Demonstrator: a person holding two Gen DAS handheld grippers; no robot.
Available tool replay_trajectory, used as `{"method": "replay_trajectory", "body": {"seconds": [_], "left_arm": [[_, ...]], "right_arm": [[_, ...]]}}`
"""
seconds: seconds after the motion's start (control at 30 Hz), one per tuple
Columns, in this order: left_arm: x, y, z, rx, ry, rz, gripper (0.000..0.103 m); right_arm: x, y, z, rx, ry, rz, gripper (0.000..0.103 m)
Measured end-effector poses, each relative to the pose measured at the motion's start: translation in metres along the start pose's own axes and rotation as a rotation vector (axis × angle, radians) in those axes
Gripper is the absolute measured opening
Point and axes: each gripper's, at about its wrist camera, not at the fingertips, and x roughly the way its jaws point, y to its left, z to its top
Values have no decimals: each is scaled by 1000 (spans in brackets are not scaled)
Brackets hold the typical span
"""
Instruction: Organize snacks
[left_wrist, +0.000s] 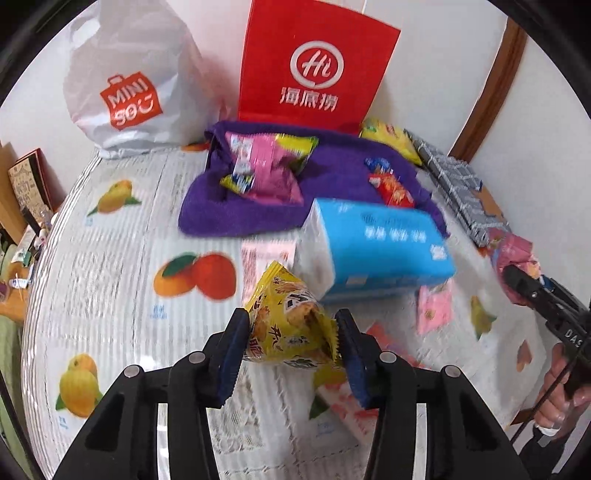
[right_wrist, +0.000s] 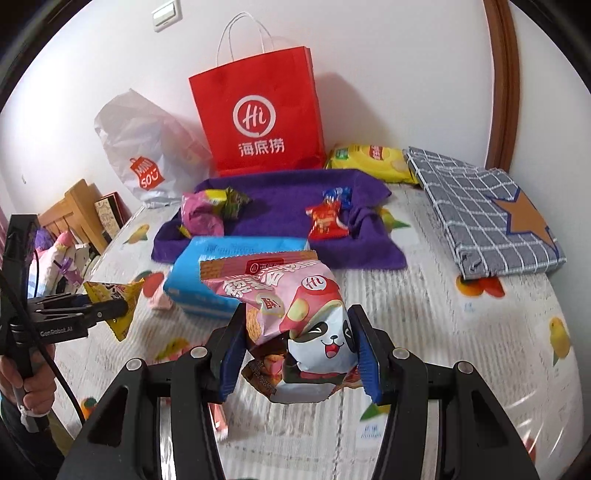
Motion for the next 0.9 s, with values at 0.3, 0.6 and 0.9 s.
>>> {"method": "replay_trajectory", "body": {"seconds": [0.3,0.6,0.9], "left_arm": [[-6,-14,63,3,-59,-8,45],[19,-14,123,-7,-94,-51,36],[56,-13,164,-9,-76,-76,28]], "right_arm": [[11,7,67,-15,-69,11,53],[44,3,129,-24,-104,-23,52],[98,3,161,-16,-72,-7,52]]}}
